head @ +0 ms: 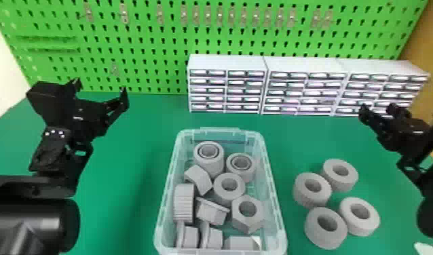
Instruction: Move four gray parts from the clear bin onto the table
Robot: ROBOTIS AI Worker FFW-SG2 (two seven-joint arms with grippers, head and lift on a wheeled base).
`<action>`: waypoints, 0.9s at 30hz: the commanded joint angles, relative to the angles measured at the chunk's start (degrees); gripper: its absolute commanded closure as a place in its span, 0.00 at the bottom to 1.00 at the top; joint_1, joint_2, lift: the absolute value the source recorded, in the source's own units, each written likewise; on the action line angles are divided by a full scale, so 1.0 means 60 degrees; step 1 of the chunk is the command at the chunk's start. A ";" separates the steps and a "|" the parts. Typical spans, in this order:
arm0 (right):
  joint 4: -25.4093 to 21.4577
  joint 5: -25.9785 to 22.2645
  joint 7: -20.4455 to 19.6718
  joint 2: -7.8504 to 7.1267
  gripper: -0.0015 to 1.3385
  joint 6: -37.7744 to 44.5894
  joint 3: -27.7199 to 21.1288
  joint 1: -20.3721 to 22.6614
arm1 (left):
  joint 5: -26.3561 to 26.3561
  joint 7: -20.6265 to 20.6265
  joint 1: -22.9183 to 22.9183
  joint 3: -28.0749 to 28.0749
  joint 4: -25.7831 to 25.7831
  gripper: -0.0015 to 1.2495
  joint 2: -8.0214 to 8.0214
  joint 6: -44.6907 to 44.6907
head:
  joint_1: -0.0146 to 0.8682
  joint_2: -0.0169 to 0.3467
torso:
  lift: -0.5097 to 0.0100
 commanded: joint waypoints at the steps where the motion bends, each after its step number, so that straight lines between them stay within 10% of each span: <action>1: 0.0000 0.0020 0.0000 0.0000 0.39 0.0014 0.0020 0.0001 | -0.0014 0.0002 0.0019 -0.0007 0.0000 0.17 0.0001 0.0000 | 0.78 0.14 | 0.89; 27: 0.0000 0.0005 0.0000 0.0000 0.39 0.0014 0.0035 -0.0058 | -0.0014 0.0032 -0.0011 -0.0022 0.0000 0.17 0.0001 0.0000 | 0.78 0.14 | 0.89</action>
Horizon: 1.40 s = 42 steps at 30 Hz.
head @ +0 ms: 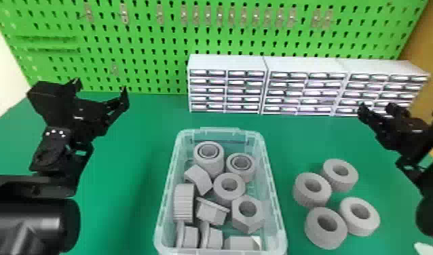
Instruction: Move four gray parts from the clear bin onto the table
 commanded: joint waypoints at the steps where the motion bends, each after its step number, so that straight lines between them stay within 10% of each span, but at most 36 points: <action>1: 0.0000 -0.0001 0.0000 -0.0015 0.39 0.0000 -0.0001 -0.0013 | 0.0000 0.0000 0.0000 0.0000 0.0000 0.17 0.0001 0.0000 | 0.78 0.14 | 0.89; 42: 0.0000 -0.0030 0.0000 -0.0132 0.39 0.0000 0.0116 0.0002 | 0.0000 0.0014 -0.0015 0.0000 0.0000 0.17 0.0001 0.0000 | 0.78 0.14 | 0.89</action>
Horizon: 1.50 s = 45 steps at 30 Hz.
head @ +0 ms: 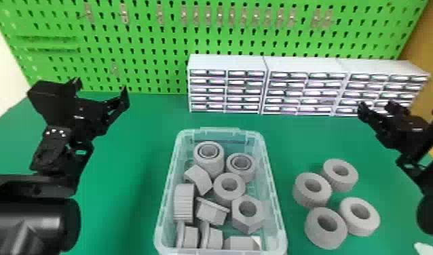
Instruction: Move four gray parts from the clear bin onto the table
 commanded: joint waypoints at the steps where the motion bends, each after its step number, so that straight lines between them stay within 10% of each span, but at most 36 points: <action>1: 0.0000 -0.0014 0.0000 -0.0022 0.39 0.0000 0.0015 0.0011 | 0.0000 0.0000 0.0007 0.0014 0.0000 0.17 0.0000 0.0000 | 0.78 0.14 | 0.89; 45: 0.0000 -0.0043 -0.0029 0.0008 0.39 0.0000 0.0015 0.0026 | 0.0000 0.0000 -0.0023 -0.0015 0.0000 0.17 0.0000 0.0000 | 0.78 0.14 | 0.89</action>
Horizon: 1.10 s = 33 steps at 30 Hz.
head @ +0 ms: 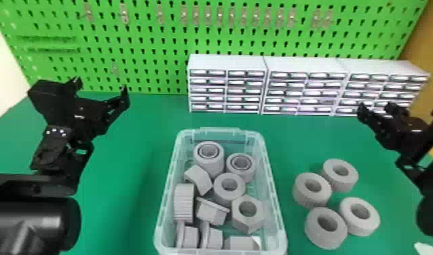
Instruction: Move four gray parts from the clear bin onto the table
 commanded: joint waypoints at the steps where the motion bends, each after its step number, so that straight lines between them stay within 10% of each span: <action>1: 0.0000 0.0004 0.0000 0.0000 0.39 0.0000 0.0009 -0.0011 | -0.0002 0.0000 0.0000 0.0000 0.0000 0.17 0.0000 0.0014 | 0.78 0.14 | 0.89; 33: 0.0000 0.0004 -0.0029 0.0015 0.39 0.0000 0.0067 -0.0040 | -0.0017 0.0044 -0.0015 -0.0015 0.0015 0.17 0.0000 0.0014 | 0.78 0.14 | 0.89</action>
